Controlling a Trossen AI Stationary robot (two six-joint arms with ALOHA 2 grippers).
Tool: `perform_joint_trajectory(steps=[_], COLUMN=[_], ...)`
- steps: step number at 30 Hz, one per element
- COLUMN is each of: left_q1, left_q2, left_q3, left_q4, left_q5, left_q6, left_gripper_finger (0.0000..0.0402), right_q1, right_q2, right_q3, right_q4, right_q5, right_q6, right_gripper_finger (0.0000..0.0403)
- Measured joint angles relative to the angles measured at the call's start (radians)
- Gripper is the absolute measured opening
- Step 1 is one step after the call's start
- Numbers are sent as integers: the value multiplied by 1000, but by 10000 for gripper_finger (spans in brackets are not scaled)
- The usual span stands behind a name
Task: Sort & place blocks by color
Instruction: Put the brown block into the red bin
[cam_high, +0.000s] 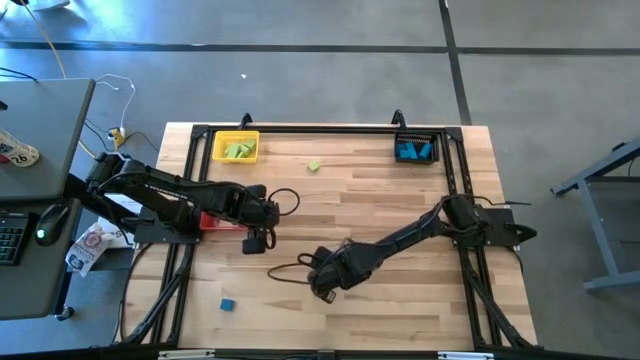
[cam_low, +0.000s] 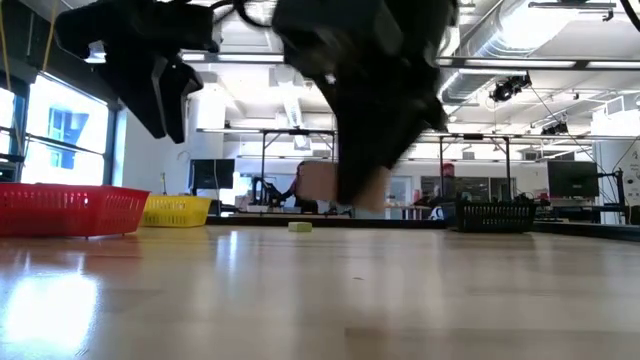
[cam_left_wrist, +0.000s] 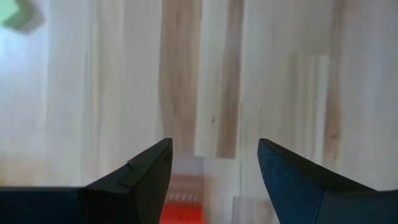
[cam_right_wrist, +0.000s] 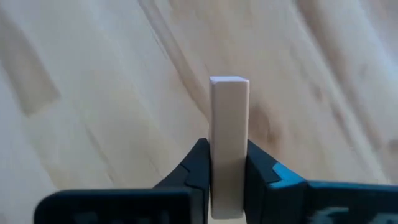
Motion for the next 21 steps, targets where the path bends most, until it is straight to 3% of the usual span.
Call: perform_joint_trajectory(steps=[10, 21], left_q1=[0, 0], left_q2=[0, 0], left_q3=[0, 0], left_q4=[199, 384], left_q5=[47, 143], left_q6=[87, 110], left_gripper_finger=[223, 223], right_q1=[-50, -112], right_q2=[-88, -117], right_q3=[1, 1], right_q4=[121, 199], right_q5=[146, 153], right_q6=[-260, -448], right_gripper_finger=[36, 35])
